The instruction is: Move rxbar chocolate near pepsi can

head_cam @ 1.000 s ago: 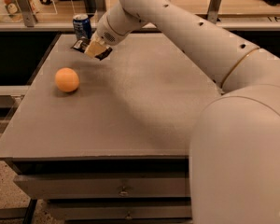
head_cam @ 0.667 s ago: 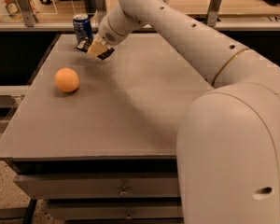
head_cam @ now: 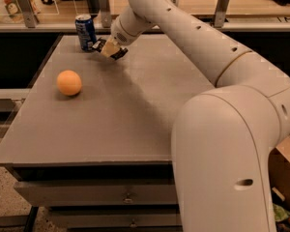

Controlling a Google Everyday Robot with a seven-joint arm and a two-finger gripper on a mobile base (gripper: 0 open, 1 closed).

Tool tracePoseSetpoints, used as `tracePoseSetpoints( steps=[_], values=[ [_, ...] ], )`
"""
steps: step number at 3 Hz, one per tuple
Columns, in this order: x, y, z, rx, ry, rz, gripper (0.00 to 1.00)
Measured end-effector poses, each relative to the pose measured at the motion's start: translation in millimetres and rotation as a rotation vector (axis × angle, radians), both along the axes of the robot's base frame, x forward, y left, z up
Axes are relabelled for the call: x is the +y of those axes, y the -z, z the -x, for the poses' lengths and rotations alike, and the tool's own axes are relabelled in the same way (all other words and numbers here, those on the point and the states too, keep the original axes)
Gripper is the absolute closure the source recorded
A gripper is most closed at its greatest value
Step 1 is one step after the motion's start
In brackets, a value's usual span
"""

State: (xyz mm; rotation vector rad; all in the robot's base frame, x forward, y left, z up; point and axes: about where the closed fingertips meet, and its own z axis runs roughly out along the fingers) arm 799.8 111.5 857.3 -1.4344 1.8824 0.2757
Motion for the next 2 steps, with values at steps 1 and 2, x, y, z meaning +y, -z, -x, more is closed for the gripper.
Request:
tracePoseSetpoints(
  steps=[1,2],
  values=[
    [-10.3,3.1,-8.2,0.008,0.025,0.007,0.13],
    [-14.4,3.1,-7.6,0.021,0.024,-0.024,0.00]
  ],
)
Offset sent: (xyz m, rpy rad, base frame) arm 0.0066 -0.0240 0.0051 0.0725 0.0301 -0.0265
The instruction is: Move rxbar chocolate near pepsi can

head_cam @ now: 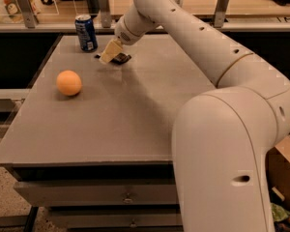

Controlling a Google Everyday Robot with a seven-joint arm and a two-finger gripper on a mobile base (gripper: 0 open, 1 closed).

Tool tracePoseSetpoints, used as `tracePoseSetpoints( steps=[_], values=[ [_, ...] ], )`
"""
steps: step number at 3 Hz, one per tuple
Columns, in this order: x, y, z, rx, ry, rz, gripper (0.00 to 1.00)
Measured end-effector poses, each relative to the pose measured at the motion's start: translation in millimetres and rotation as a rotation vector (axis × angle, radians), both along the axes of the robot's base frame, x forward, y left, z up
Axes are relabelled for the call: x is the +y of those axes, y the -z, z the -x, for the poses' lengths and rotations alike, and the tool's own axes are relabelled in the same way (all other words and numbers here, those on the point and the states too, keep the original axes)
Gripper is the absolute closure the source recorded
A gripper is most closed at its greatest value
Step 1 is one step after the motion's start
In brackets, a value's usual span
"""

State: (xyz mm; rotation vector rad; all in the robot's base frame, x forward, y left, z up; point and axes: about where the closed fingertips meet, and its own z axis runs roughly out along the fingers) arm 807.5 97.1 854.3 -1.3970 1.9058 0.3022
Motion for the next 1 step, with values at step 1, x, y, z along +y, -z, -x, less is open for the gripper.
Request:
tracePoseSetpoints(
  steps=[1],
  values=[
    [-0.2,-0.1,0.1,0.001,0.000,-0.002,0.00]
  ],
)
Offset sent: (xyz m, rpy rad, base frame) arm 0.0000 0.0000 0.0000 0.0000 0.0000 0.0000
